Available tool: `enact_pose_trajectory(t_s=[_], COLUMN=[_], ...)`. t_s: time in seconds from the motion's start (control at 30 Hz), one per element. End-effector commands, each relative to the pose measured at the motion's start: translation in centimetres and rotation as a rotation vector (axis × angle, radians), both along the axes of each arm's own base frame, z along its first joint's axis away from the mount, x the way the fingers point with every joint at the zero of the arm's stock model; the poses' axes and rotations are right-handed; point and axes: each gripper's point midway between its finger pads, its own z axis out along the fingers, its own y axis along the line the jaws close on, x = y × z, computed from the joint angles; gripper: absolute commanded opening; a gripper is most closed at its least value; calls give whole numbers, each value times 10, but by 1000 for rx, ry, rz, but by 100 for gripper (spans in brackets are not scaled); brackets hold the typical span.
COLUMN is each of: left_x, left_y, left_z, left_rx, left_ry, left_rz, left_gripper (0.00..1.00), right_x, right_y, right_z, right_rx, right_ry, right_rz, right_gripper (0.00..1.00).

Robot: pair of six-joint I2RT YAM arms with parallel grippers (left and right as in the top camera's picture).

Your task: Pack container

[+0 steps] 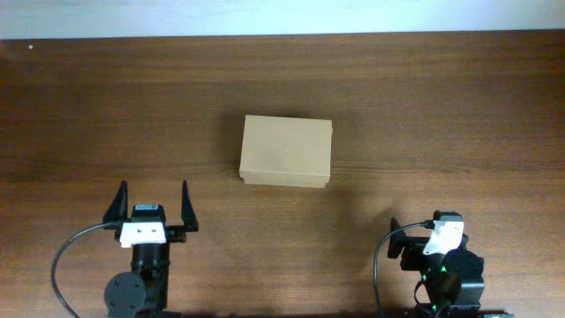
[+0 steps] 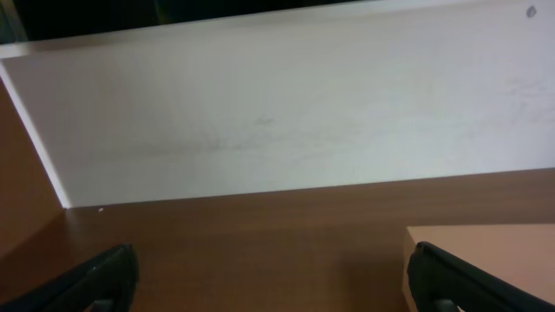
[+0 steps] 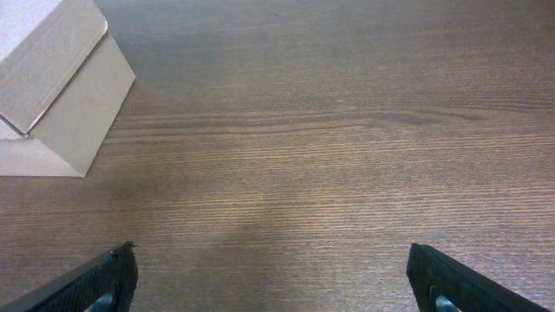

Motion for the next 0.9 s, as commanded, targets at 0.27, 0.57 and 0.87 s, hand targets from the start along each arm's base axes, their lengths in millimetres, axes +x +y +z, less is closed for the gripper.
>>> enact_pose_trajectory(t_s=[0.27, 0.57, 0.87], left_x=[-7, -1, 2], left_y=[9, 8, 8], left_z=[-7, -39, -67], left_rx=[-4, 5, 13], left_ry=[-43, 35, 103], left_rz=[36, 36, 35], left_gripper=[100, 100, 100], right_x=[0, 0, 0], right_y=[-1, -1, -1], right_z=[0, 0, 0], right_rx=[8, 8, 8], right_ry=[-8, -8, -8], right_rz=[-7, -7, -8], right_gripper=[99, 99, 99])
